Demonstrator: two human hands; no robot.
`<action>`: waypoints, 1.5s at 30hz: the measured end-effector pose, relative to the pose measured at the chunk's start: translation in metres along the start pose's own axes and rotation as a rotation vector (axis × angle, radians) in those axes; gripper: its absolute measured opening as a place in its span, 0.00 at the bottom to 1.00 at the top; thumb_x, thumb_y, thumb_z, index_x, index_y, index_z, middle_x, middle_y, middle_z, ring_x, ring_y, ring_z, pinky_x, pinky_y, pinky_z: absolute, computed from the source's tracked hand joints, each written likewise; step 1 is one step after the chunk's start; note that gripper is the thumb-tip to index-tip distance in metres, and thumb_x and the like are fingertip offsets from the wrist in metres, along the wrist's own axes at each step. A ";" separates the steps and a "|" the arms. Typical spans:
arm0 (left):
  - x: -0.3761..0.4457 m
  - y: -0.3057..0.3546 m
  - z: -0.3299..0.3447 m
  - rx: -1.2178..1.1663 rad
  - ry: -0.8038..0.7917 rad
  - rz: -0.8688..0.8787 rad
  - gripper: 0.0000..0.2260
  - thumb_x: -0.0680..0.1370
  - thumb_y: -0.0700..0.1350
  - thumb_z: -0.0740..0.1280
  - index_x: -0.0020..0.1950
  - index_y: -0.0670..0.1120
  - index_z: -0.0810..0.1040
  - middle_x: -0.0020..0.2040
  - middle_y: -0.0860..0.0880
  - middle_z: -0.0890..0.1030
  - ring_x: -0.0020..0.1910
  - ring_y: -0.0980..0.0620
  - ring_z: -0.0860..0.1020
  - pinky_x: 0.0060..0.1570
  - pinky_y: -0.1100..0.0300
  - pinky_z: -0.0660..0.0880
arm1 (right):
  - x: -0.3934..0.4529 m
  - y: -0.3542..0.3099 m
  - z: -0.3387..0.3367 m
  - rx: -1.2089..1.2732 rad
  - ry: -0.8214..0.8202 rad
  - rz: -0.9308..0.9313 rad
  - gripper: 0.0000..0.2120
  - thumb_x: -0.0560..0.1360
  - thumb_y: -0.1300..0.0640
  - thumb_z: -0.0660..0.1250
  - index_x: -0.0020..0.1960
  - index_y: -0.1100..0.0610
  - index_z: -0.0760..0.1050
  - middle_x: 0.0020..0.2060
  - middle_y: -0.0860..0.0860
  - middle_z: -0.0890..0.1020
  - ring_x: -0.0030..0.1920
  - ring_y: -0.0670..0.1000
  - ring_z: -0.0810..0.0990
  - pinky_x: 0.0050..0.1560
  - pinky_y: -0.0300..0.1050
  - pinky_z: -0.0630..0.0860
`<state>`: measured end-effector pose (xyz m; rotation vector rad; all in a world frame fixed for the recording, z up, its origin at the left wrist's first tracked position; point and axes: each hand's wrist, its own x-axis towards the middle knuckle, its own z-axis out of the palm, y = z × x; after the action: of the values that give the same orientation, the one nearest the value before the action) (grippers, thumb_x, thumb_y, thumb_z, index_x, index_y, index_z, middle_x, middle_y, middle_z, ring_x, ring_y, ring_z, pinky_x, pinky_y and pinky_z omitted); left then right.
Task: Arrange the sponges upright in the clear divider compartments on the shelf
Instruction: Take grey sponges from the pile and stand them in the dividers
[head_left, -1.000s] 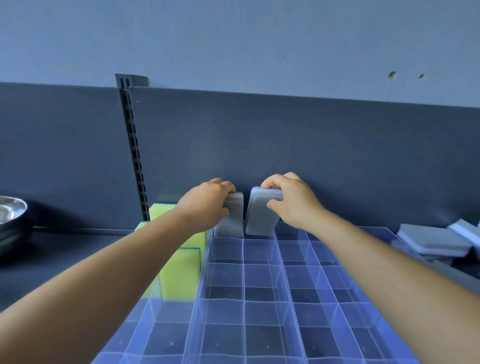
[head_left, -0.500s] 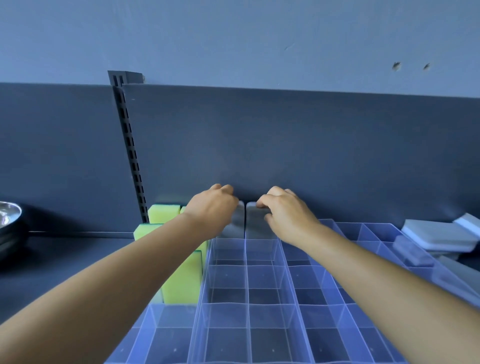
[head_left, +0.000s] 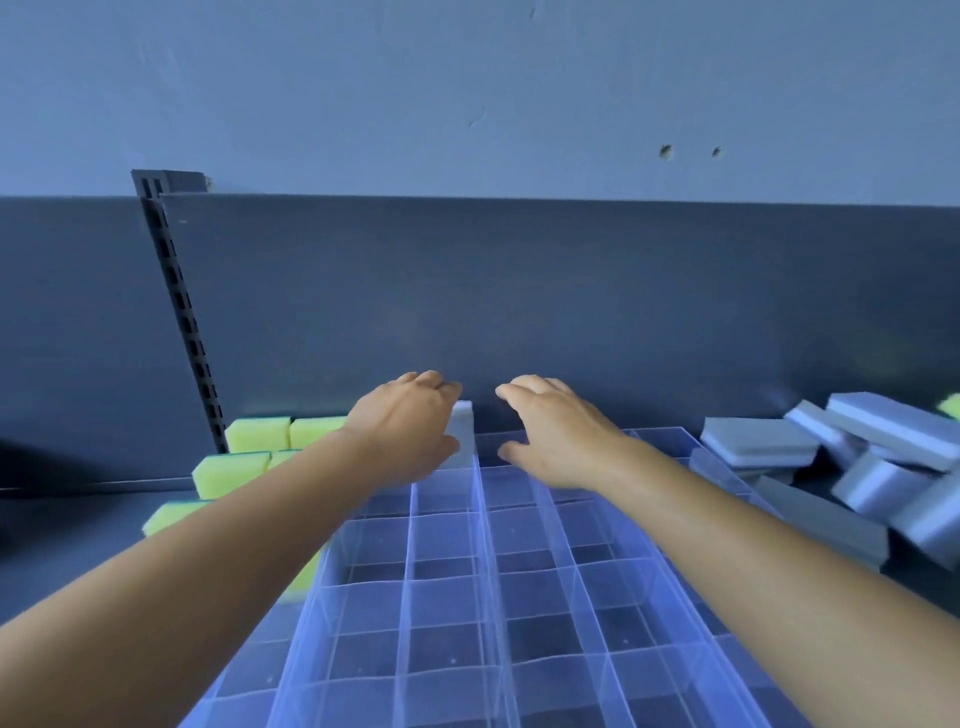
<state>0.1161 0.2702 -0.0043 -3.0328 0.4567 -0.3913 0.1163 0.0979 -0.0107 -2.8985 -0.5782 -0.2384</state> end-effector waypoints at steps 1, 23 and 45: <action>0.001 0.011 -0.002 -0.007 0.007 0.024 0.20 0.77 0.52 0.63 0.68 0.47 0.67 0.65 0.50 0.72 0.64 0.48 0.71 0.56 0.54 0.73 | -0.007 0.007 -0.003 -0.003 0.001 0.015 0.26 0.77 0.51 0.63 0.71 0.57 0.63 0.71 0.50 0.64 0.71 0.54 0.61 0.67 0.48 0.65; 0.068 0.251 0.010 -0.222 0.020 0.375 0.25 0.79 0.56 0.59 0.74 0.50 0.61 0.68 0.49 0.71 0.67 0.47 0.69 0.59 0.53 0.70 | -0.149 0.213 -0.066 -0.072 0.096 0.481 0.29 0.78 0.49 0.60 0.76 0.53 0.56 0.75 0.49 0.59 0.75 0.52 0.56 0.70 0.45 0.57; 0.134 0.389 0.028 -0.164 0.035 0.502 0.24 0.77 0.48 0.62 0.73 0.52 0.62 0.67 0.47 0.68 0.66 0.45 0.65 0.54 0.55 0.67 | -0.194 0.297 -0.056 -0.395 0.176 0.585 0.20 0.75 0.56 0.63 0.65 0.52 0.67 0.60 0.50 0.71 0.65 0.54 0.62 0.64 0.45 0.57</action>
<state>0.1374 -0.1405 -0.0328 -2.9074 1.2676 -0.3864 0.0490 -0.2536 -0.0346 -3.2012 0.3936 -0.5607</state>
